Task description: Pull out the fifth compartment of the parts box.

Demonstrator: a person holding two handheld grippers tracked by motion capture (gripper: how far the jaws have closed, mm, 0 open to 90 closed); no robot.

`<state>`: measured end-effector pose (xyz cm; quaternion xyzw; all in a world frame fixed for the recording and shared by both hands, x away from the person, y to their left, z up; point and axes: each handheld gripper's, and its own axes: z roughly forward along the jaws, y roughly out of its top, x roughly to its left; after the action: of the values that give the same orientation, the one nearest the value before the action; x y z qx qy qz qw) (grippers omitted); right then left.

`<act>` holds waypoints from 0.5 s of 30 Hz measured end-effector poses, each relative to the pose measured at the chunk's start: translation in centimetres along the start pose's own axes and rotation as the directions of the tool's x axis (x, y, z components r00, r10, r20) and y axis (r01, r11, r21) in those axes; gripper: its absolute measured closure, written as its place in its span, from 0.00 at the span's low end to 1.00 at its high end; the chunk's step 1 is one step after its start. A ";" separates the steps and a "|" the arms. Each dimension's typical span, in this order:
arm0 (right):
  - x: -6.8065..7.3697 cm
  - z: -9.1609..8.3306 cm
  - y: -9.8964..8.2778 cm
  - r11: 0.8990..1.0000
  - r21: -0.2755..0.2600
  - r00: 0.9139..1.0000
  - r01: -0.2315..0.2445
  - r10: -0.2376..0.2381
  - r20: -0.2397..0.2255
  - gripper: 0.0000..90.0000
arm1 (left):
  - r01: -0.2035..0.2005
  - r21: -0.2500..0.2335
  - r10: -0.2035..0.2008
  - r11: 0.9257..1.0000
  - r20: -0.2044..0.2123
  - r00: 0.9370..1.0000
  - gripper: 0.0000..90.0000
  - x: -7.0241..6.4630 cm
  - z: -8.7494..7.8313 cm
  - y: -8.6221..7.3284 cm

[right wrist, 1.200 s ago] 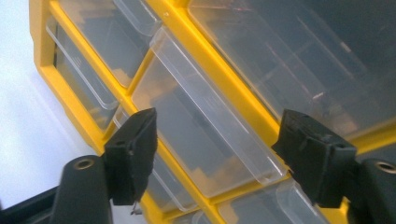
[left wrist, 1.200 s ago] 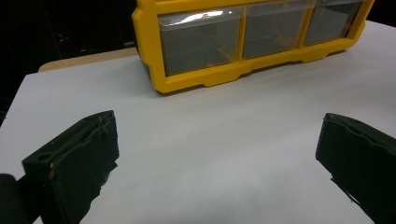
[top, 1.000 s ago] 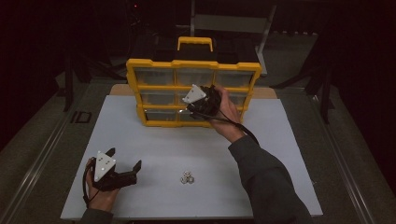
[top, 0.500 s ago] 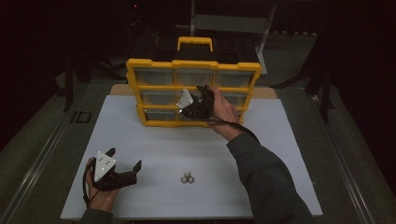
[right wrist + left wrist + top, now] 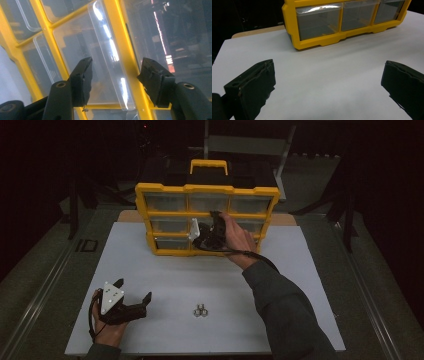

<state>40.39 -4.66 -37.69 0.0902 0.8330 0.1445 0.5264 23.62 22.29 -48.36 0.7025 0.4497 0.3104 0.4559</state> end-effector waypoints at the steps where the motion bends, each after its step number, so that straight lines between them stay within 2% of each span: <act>1: 0.1 0.1 0.0 1.000 0.003 1.000 0.012 -0.012 0.011 0.48 | 0.000 0.000 0.000 1.000 0.000 1.000 0.00 0.0 0.0 0.0; 5: 0.4 0.2 0.0 0.999 0.009 0.998 0.041 -0.041 0.044 0.49 | 0.000 0.002 0.000 1.000 0.001 1.000 0.00 0.0 0.0 0.0; 11: 0.8 0.4 0.0 0.997 0.019 0.995 0.076 -0.077 0.069 0.50 | -0.001 0.004 0.001 1.000 0.002 1.000 0.00 0.0 0.0 0.0; 15: 1.2 0.5 0.0 0.993 0.027 0.988 0.117 -0.119 0.096 0.51 | -0.001 0.005 0.001 1.000 0.002 1.000 0.00 0.0 0.0 0.0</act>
<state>40.36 -4.25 -38.94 0.0533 0.8117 0.0997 0.5731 23.65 22.28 -48.40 0.7040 0.4498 0.3091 0.4545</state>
